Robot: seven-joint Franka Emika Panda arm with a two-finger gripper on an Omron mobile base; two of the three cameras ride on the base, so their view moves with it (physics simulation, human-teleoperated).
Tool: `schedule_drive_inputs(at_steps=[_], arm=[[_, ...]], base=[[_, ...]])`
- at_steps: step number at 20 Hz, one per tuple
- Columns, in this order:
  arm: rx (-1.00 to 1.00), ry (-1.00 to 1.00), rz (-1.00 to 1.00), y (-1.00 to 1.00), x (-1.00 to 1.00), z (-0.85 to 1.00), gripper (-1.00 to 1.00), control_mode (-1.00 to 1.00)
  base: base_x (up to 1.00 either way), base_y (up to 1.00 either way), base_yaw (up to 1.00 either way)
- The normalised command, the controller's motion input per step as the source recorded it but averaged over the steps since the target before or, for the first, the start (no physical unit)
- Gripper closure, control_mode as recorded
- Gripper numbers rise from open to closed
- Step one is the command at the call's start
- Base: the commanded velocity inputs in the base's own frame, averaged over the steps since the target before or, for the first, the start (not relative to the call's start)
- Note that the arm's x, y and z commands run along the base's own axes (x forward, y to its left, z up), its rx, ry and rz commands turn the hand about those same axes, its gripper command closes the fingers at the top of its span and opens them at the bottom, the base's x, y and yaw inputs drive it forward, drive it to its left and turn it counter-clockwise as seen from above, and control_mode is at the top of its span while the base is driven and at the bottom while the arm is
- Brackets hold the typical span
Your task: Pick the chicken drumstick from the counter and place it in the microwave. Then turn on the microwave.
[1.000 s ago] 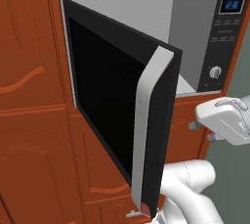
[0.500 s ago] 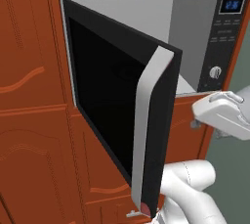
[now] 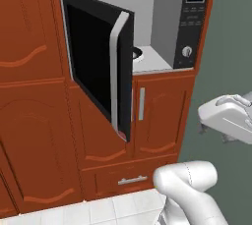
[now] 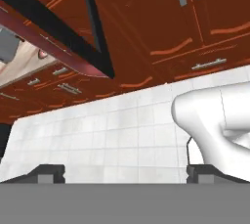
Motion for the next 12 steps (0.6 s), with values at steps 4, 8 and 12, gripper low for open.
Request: schedule_drive_inputs(at_steps=[4, 8, 12], arm=[[0.00, 0.00, 0.00, 0.00, 0.00, 0.00, -1.00, 1.00], [0.00, 0.00, 0.00, 0.00, 0.00, 0.00, -1.00, 1.00], [0.00, 0.00, 0.00, 0.00, 0.00, 0.00, -1.00, 1.00]], base=[[-0.93, 0.31, -0.02], [-0.13, 0.96, 0.00], [0.13, 1.00, 0.00]])
